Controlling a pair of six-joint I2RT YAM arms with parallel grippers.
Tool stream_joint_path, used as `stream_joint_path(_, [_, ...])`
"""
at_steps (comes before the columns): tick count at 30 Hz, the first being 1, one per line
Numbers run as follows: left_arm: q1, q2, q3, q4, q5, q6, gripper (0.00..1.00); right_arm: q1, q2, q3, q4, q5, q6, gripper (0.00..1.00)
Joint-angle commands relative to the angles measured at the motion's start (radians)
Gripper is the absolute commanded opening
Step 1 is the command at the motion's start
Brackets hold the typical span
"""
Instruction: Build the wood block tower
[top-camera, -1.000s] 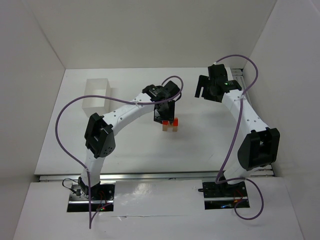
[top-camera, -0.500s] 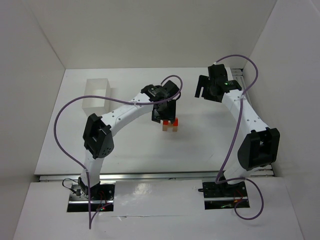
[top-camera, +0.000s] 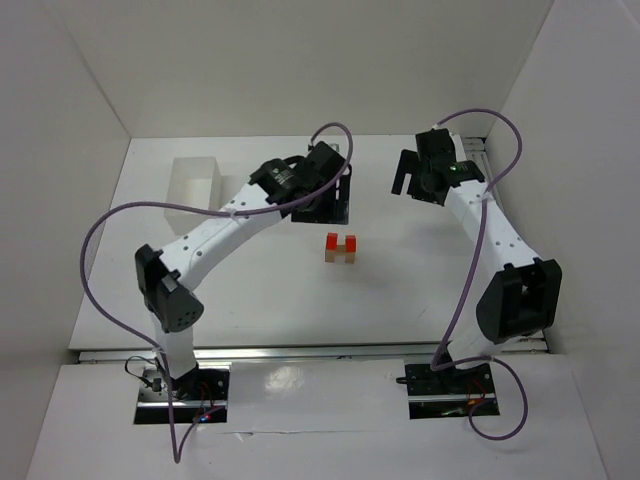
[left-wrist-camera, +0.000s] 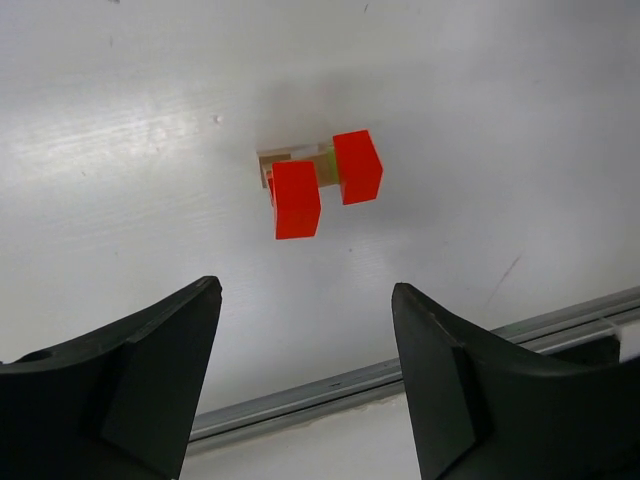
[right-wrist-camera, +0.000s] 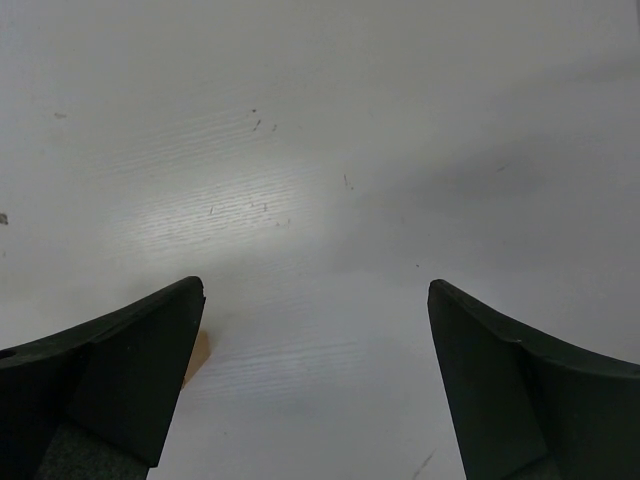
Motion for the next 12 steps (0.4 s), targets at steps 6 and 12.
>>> stream_joint_path(6, [0.004, -0.332, -0.095, 0.069, -0.152, 0.11, 0.84, 0.007, -0.206, -0.123, -0.019, 0.049, 0.028, 1.0])
stream_joint_path(12, [0.026, -0.481, -0.248, 0.092, -0.208, 0.1, 0.85, 0.007, -0.334, -0.25, -0.04, 0.026, 0.042, 1.0])
